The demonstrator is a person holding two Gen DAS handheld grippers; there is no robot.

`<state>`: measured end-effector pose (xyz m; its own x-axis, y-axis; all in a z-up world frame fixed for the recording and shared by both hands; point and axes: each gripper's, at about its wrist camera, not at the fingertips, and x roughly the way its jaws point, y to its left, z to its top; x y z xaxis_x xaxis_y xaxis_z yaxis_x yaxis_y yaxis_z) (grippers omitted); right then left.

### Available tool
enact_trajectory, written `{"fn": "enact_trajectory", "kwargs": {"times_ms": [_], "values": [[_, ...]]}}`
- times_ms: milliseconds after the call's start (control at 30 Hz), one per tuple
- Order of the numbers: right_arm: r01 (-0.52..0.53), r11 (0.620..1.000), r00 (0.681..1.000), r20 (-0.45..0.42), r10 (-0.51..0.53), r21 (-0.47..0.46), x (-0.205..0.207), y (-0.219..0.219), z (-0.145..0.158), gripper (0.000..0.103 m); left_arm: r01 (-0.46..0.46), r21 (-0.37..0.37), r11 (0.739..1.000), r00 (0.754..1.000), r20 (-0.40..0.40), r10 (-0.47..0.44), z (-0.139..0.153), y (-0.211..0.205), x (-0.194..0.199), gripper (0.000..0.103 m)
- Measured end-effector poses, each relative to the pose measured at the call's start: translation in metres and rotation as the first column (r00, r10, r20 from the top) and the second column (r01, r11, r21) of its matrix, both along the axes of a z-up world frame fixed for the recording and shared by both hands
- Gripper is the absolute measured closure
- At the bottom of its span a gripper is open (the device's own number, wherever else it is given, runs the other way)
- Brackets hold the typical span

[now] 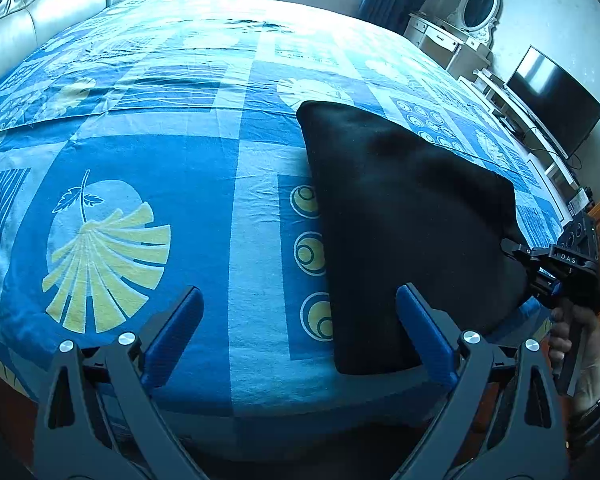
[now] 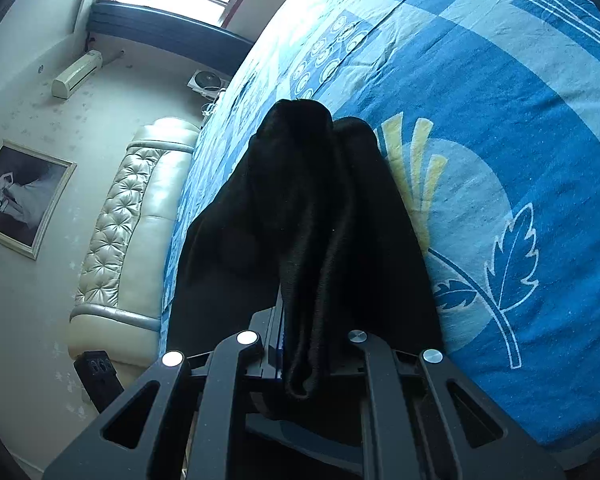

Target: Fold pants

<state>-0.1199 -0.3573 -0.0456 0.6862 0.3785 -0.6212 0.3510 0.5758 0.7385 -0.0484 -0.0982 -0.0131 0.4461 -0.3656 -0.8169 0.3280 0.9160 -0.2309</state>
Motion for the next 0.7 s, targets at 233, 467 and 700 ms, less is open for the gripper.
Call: {"fn": "enact_trajectory", "kwargs": {"times_ms": [233, 467, 700], "values": [[0.003, 1.0, 1.0, 0.01, -0.004, 0.013, -0.002, -0.003, -0.003, 0.093, 0.003, -0.007, 1.0, 1.0, -0.002, -0.003, -0.001, 0.0, 0.001, 0.006], [0.01, 0.999, 1.0, 0.02, -0.01, 0.033, -0.008, -0.009, -0.008, 0.093, 0.002, -0.015, 1.0, 1.0, -0.011, -0.002, -0.004, 0.001, 0.001, 0.006], [0.023, 0.999, 1.0, 0.019, -0.024, 0.033, -0.012, -0.012, -0.007, 0.092, 0.003, -0.024, 1.0, 1.0, -0.024, -0.004, -0.006, 0.003, 0.003, 0.006]]}}
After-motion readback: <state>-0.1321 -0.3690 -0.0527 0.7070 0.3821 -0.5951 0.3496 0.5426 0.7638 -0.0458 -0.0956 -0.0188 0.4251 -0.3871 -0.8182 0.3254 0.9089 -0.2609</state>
